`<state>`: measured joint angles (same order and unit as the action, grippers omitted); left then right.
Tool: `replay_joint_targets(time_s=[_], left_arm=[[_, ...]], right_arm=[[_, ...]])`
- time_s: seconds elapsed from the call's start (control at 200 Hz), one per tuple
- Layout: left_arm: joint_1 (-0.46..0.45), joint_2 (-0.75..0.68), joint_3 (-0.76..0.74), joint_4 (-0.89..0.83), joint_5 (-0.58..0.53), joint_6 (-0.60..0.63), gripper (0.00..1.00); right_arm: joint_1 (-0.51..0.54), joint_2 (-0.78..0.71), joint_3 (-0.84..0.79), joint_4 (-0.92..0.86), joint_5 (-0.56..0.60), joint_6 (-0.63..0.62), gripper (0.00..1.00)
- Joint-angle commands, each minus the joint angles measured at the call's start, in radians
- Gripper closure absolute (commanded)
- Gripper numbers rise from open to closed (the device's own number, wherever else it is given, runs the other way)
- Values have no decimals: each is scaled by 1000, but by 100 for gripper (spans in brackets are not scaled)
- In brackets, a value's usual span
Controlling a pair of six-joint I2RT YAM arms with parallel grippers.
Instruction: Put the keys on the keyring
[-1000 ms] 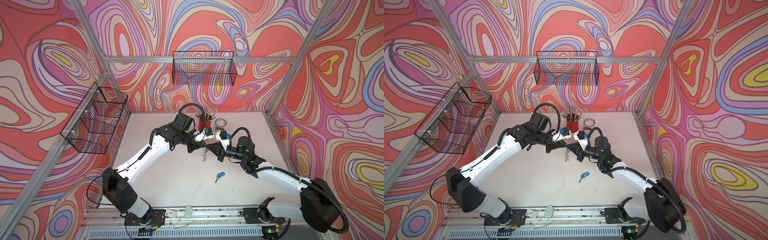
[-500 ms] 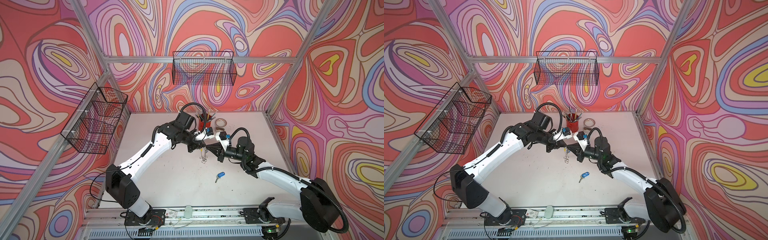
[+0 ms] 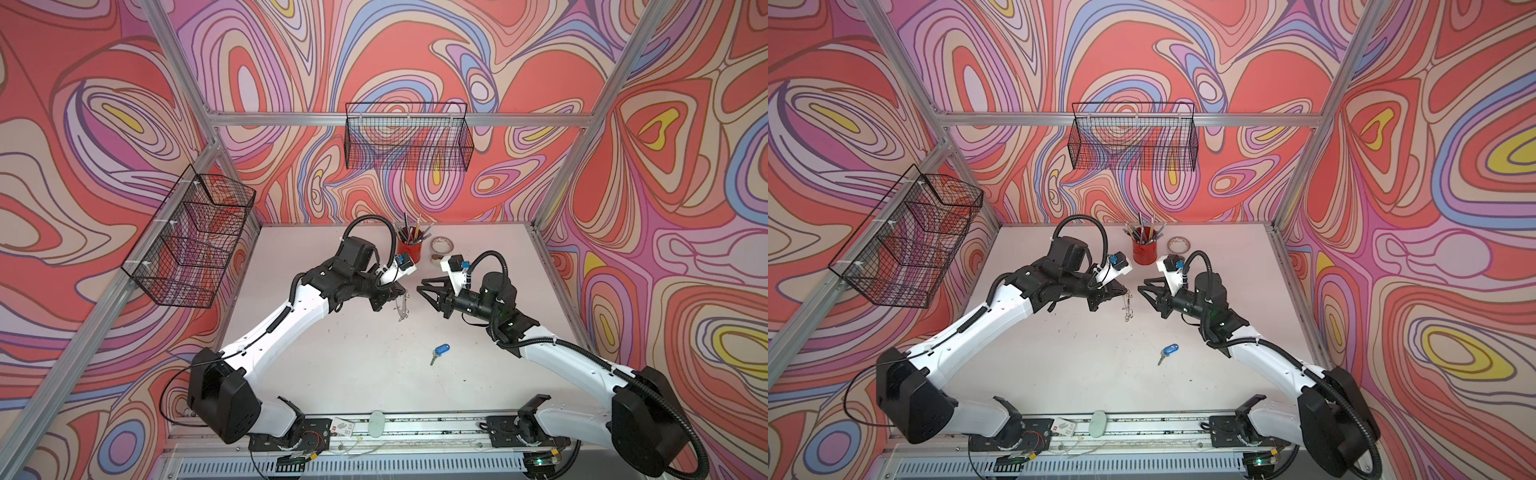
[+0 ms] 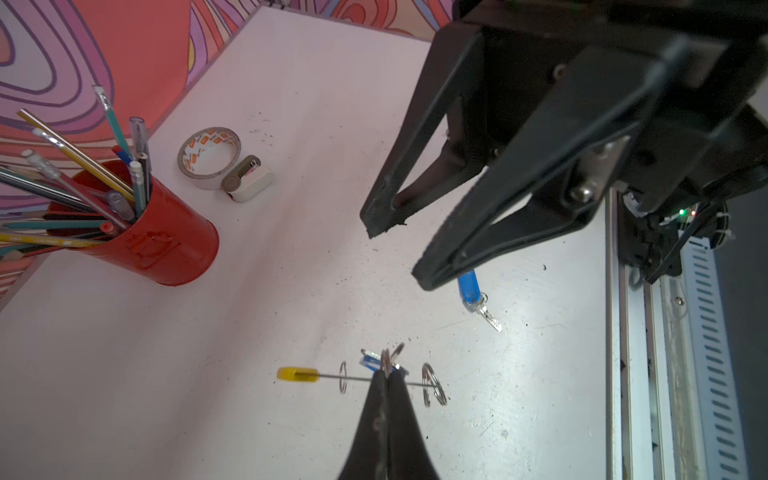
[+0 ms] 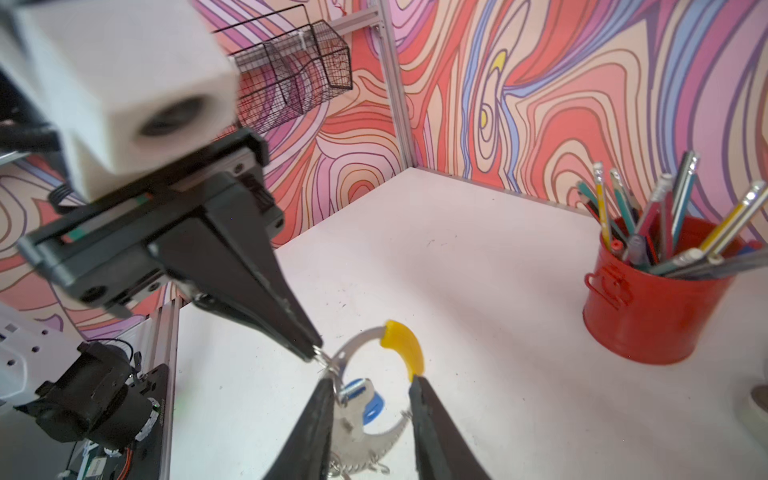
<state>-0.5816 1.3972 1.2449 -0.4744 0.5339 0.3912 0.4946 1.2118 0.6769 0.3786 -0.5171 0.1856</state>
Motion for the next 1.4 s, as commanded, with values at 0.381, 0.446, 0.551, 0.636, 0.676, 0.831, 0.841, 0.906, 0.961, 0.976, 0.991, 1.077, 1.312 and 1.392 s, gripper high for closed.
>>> replay_joint_targets(time_s=[0.381,0.446,0.551,0.636,0.676,0.831,0.841,0.906,0.961,0.976,0.991,1.077,1.312,1.392], left_arm=[[-4,-202,-361,690,-15,-382,100],[-11,-207,-403,760,-21,-400,100],[-24,-208,-459,878,-45,-434,100],[-30,-197,-494,959,-73,-465,100],[-32,-190,-512,1009,-72,-481,100],[-43,-162,-560,1154,-83,-533,100],[-45,-160,-562,1160,-83,-536,100],[-54,-147,-574,1209,-82,-548,100],[-65,-134,-590,1261,-82,-556,100],[-68,-130,-594,1273,-86,-559,100],[-71,-127,-596,1281,-90,-563,100],[-82,-105,-602,1317,-104,-576,100],[-101,-36,-629,1475,-148,-627,100],[-108,-14,-633,1521,-167,-638,100]], right_arm=[[-48,53,38,-30,-119,121,54],[-48,67,41,-23,-135,125,54],[-48,83,41,-12,-156,131,56],[-48,87,31,31,-199,151,58],[-48,89,26,52,-219,161,58],[-48,103,23,78,-244,173,58],[-48,104,23,79,-245,173,58],[-48,116,25,77,-249,174,59],[-48,130,31,75,-256,173,61],[-49,130,32,78,-259,176,62],[-48,133,31,82,-264,177,63],[-48,143,28,108,-283,190,66],[-49,173,23,166,-336,221,82],[-47,171,14,187,-341,228,86]])
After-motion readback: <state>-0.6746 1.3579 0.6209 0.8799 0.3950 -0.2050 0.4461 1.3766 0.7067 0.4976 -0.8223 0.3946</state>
